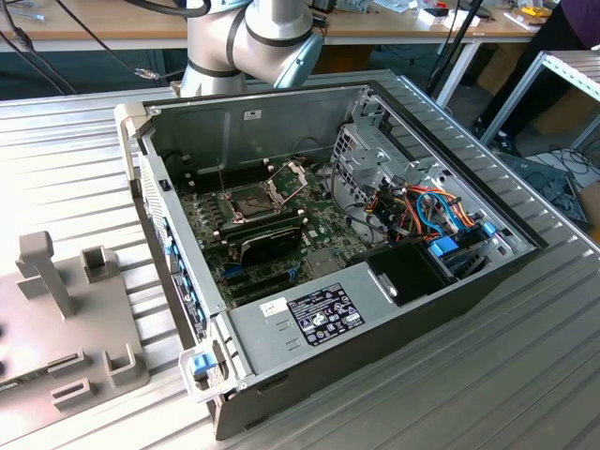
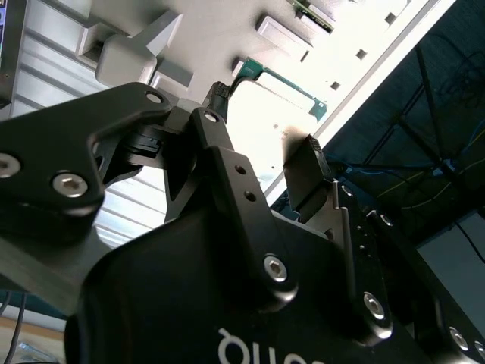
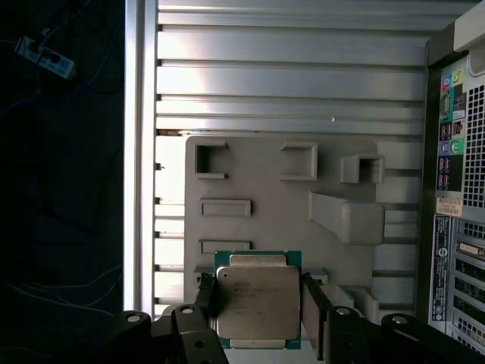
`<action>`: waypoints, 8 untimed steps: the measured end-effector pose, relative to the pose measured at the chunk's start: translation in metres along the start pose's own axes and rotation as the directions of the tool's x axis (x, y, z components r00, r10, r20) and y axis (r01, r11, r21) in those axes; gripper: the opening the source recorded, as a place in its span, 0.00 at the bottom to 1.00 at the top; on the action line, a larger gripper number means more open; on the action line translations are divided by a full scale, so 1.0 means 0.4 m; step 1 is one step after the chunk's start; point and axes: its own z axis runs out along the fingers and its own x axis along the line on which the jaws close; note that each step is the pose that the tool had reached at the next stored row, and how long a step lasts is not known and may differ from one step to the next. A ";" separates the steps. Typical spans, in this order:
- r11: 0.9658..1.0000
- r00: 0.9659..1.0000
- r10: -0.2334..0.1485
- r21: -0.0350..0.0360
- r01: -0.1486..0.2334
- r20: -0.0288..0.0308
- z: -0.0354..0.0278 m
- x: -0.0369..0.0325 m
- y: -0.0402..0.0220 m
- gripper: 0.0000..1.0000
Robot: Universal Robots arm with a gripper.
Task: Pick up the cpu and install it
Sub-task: 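Pick up the cpu and move it towards the insertion slot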
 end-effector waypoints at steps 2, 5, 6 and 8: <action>1.000 1.000 0.000 0.000 0.000 0.000 0.000 0.000 0.000 0.55; 1.000 1.000 0.000 0.000 0.000 0.000 0.000 -0.006 0.000 0.55; 1.000 1.000 0.000 0.000 0.000 0.000 0.000 -0.009 0.000 0.55; 1.000 1.000 0.000 0.000 0.000 0.000 0.000 -0.015 0.000 0.55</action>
